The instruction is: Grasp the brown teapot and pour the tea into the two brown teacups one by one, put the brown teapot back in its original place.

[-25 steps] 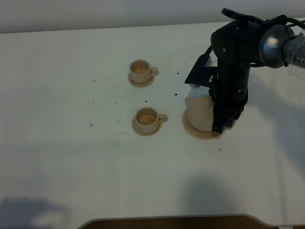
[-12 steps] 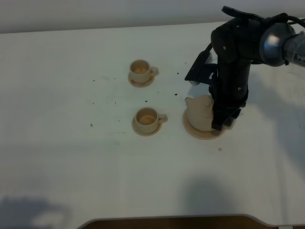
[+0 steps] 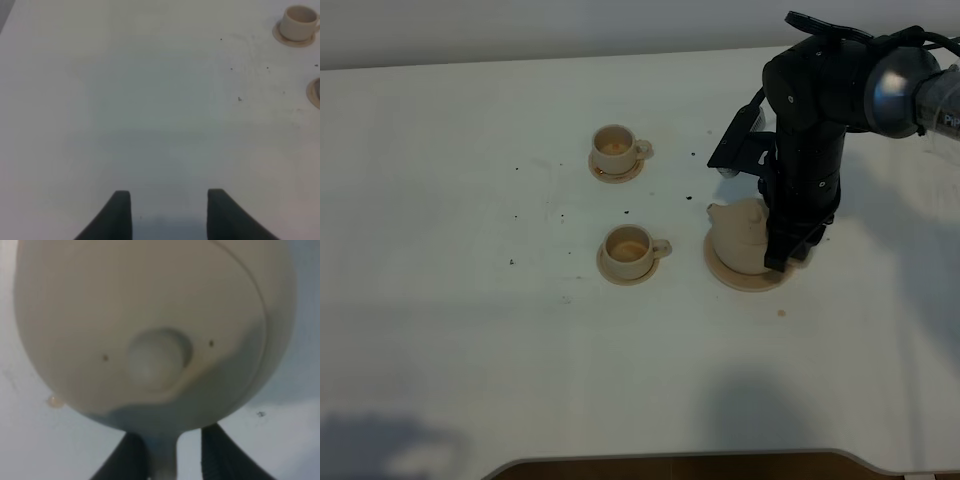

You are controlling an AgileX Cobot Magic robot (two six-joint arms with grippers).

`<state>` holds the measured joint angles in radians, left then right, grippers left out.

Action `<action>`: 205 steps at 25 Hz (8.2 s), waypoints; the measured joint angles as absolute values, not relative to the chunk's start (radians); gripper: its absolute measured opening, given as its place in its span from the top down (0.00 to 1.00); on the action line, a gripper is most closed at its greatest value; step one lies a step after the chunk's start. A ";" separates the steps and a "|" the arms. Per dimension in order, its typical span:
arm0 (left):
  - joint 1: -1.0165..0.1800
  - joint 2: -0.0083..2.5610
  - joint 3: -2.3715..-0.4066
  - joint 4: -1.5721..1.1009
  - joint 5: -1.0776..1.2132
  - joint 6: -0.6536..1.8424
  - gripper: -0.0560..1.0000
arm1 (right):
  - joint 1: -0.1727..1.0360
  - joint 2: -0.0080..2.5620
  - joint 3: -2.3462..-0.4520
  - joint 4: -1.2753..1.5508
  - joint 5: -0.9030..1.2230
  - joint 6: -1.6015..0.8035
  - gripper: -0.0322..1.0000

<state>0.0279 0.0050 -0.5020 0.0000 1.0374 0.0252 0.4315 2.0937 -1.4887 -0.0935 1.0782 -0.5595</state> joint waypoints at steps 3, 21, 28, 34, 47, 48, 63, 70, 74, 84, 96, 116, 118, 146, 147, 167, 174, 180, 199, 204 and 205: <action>0.028 0.005 -0.502 0.000 1.037 0.025 0.60 | 0.432 2.094 -1.489 -0.094 1.079 -0.563 0.81; 0.028 0.005 -0.502 0.000 1.037 0.026 0.60 | 0.432 2.092 -1.522 -0.093 1.137 -0.559 0.85; 0.028 0.005 -0.502 0.000 1.037 0.026 0.60 | 0.432 2.082 -1.539 -0.093 1.162 -0.557 0.85; 0.028 0.005 -0.502 0.000 1.037 0.026 0.60 | 0.432 2.057 -1.539 -0.093 1.134 -0.551 0.85; 0.028 0.005 -0.502 0.000 1.037 0.026 0.60 | 0.479 2.129 -1.779 -0.103 1.043 -0.558 0.85; 0.028 0.005 -0.502 0.000 1.037 0.025 0.60 | 0.482 2.155 -1.820 -0.108 1.052 -0.558 0.85; 0.028 0.005 -0.502 0.000 1.037 0.025 0.60 | 0.545 2.454 -2.268 -0.268 1.169 -0.612 0.85; 0.028 0.005 -0.502 0.000 1.037 0.025 0.60 | 0.545 2.455 -2.325 -0.306 1.219 -0.613 0.85; 0.028 0.005 -0.502 0.000 1.037 0.025 0.60 | 0.545 2.455 -2.340 -0.306 1.225 -0.616 0.85; 0.028 0.005 -0.502 0.000 1.037 0.025 0.60 | 0.545 2.488 -2.346 -0.374 1.224 -0.645 0.85; 0.028 0.005 -0.502 0.000 1.037 0.026 0.60 | 0.562 2.489 -2.346 -0.457 1.227 -0.713 0.85; 0.028 0.005 -0.502 0.000 1.038 0.026 0.60 | 0.619 2.535 -2.346 -0.632 1.225 -0.697 0.85; 0.028 0.005 -0.502 0.000 1.038 0.026 0.60 | 0.627 2.539 -2.346 -0.644 1.221 -0.696 0.85; 0.028 0.005 -0.502 0.000 1.038 0.026 0.60 | 0.683 2.558 -2.346 -0.856 1.205 -0.679 0.85; 0.028 0.005 -0.502 0.000 1.038 0.026 0.60 | 0.683 2.558 -2.346 -0.857 1.205 -0.679 0.85; 0.028 0.005 -0.502 0.000 1.038 0.027 0.60 | 0.703 2.582 -2.346 -0.916 1.204 -0.679 0.85; 0.028 0.005 -0.502 0.000 1.038 0.027 0.60 | 0.703 2.583 -2.346 -0.932 1.211 -0.683 0.85; 0.028 0.005 -0.502 0.008 1.038 0.026 0.60 | 0.703 2.583 -2.346 -0.955 1.209 -0.693 0.85; 0.028 0.005 -0.502 0.010 1.038 0.026 0.60 | 0.710 2.583 -2.346 -0.979 1.184 -0.747 0.85; 0.028 0.005 -0.502 0.011 1.038 0.026 0.60 | 0.710 2.583 -2.346 -0.985 1.184 -0.770 0.85; 0.028 0.005 -0.502 0.011 1.038 0.026 0.60 | 0.710 2.583 -2.346 -0.986 1.184 -0.775 0.85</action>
